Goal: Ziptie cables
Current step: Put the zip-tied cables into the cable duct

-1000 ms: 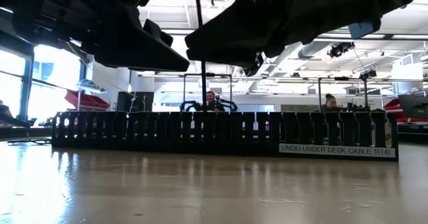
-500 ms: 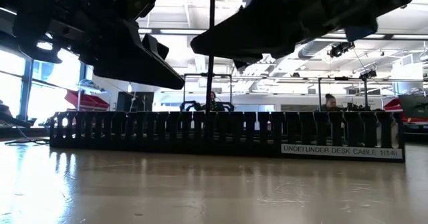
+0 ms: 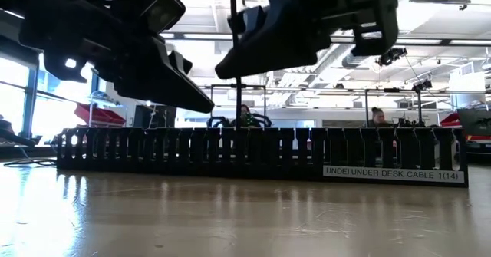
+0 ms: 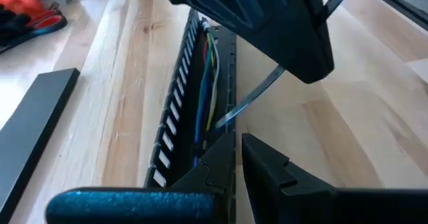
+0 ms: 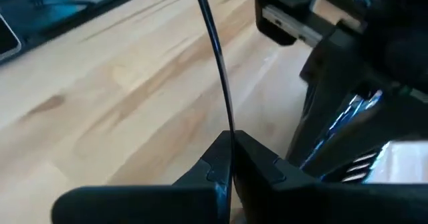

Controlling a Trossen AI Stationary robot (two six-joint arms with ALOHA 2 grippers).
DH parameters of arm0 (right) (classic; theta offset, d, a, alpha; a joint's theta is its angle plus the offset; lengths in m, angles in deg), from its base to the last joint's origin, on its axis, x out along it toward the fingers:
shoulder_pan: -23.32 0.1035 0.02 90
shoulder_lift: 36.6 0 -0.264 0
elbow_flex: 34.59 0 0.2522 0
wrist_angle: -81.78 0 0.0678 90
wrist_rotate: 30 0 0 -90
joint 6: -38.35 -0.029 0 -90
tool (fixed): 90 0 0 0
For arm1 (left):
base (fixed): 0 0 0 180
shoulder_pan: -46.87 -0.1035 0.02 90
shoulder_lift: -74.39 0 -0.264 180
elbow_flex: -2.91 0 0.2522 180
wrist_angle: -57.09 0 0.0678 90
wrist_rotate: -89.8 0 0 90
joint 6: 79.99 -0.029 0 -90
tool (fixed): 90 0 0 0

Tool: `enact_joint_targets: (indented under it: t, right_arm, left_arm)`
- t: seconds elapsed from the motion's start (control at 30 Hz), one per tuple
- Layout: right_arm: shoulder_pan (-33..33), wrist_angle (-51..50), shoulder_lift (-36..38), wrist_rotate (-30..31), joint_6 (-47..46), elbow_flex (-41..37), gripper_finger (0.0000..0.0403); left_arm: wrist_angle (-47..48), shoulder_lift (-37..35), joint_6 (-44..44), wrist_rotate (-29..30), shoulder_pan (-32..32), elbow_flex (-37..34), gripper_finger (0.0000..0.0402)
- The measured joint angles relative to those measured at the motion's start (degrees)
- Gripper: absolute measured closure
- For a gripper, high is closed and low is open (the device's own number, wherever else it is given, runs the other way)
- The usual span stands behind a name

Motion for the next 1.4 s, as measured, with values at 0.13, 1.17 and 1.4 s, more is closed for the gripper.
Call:
enact_joint_targets:
  t: [0.13, 1.17, 1.4]
  right_arm:
    - [-0.1, -0.8, 0.0, -0.2, 6.3, 1.3, 0.0403]
    - [-0.8, -12.8, -3.5, -8.7, 39.9, 8.8, 0.0403]
    - [-0.9, -25.5, -10.5, -8.4, 45.7, 18.4, 0.0403]
  left_arm:
    - [0.1, 0.0, 0.0, 0.0, -0.5, 0.0, 0.0387]
    - [1.7, 0.0, 1.0, 0.8, -0.9, -0.2, 0.0387]
    - [3.0, 0.0, 1.1, 0.7, -1.0, -0.2, 0.0387]
